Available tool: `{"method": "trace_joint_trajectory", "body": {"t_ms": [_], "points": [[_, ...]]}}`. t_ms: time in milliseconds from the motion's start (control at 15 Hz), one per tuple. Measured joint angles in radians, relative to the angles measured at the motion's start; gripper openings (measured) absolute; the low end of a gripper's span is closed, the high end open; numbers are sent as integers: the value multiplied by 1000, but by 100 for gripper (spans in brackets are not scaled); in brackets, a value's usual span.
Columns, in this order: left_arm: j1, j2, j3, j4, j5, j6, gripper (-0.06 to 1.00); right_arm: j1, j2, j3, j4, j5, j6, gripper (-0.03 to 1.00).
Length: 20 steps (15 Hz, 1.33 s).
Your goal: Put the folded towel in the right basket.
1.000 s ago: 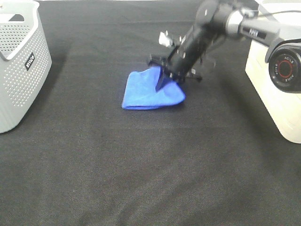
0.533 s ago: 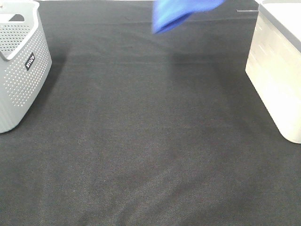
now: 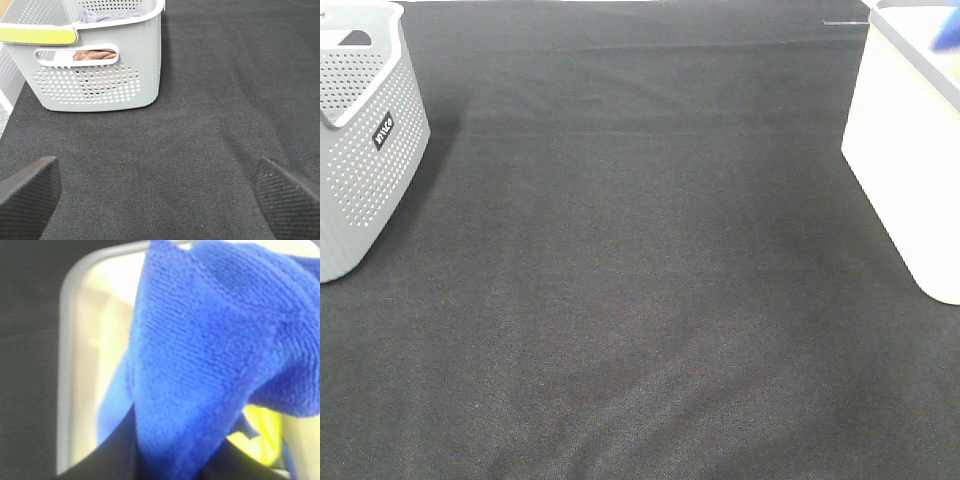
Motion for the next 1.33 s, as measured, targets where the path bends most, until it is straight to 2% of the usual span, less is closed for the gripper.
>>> {"method": "trace_joint_trajectory", "body": {"t_ms": [133,333,400,467,533,600,667,733,933,1067,1133,1200,1333], "points": [[0,0,0,0,0,0,98,-33,37,9,-18,5,0,21],[0,0,0,0,0,0,98,-33,119,10,-39,5,16,21],[0,0,0,0,0,0,98,-33,126,10,-39,5,21,29],[0,0,0,0,0,0,98,-33,127,10,-39,4,24,51],[0,0,0,0,0,0,98,-33,127,10,-39,4,24,77],[0,0,0,0,0,0,98,-33,127,10,-39,4,24,88],[0,0,0,0,0,0,98,-33,127,10,-39,4,24,88],[0,0,0,0,0,0,98,-33,127,10,-39,4,27,94],[0,0,0,0,0,0,98,-11,105,10,-32,4,33,96],[0,0,0,0,0,0,98,73,48,10,-44,4,40,97],[0,0,0,0,0,0,98,157,-2,10,-93,4,59,97],[0,0,0,0,0,0,98,202,-35,10,-126,4,75,97],[0,0,0,0,0,0,98,245,-109,41,-157,4,97,97]]}}
